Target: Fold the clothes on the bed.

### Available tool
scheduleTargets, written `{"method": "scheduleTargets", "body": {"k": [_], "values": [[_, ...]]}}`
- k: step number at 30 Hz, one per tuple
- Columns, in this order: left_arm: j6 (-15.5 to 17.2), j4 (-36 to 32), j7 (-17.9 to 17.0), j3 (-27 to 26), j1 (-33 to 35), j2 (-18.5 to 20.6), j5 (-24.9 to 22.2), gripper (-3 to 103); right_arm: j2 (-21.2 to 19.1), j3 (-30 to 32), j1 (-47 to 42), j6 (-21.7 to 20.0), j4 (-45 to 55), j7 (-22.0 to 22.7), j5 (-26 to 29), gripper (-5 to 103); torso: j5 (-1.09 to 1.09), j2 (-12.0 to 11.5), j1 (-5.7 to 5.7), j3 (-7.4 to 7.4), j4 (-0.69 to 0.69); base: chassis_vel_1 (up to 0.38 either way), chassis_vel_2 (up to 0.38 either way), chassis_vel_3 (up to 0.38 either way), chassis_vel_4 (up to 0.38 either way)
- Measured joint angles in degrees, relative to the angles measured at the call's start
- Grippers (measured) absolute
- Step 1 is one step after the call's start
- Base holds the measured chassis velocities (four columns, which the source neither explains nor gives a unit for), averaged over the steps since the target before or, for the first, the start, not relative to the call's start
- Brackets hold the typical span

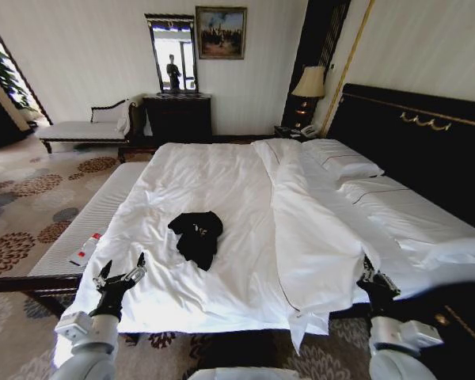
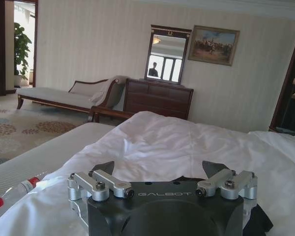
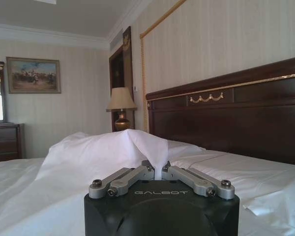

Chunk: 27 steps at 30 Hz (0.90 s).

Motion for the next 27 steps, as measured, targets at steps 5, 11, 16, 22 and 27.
{"method": "scheduleTargets", "body": {"k": [5,11,16,22,27], "values": [[0.0,0.1,-0.1,-0.5,0.3,-0.2,-0.2,100,-1.3,5.5,1.8,0.4,-4.6,0.1,1.3,1,0.00,0.0,0.00,0.00,-0.01,0.000,0.000,0.000,0.000],[0.0,0.1,-0.4,-1.0,0.7,-0.2,-0.6,100,-3.6,11.2,4.9,0.4,-11.9,0.7,4.3,1,0.01,0.0,0.00,0.00,-0.01,0.000,0.000,0.000,0.000],[0.0,0.1,-0.7,-0.9,0.7,-0.3,-0.5,100,-5.0,13.8,7.1,0.2,-15.6,1.6,6.0,1,0.00,0.0,0.00,0.00,0.00,0.000,0.000,0.000,0.000],[0.2,0.0,-0.9,-0.4,0.5,-0.6,-0.2,100,-8.1,16.3,10.6,1.6,-24.4,2.1,5.1,1,0.00,0.0,0.00,0.00,-0.01,0.000,0.000,0.000,0.000],[0.2,-0.1,-1.0,-0.6,0.7,-0.7,-0.1,100,-10.8,16.9,13.7,3.5,-32.9,2.1,4.4,1,0.01,0.0,0.00,0.00,0.00,0.000,0.000,0.000,0.000]]}}
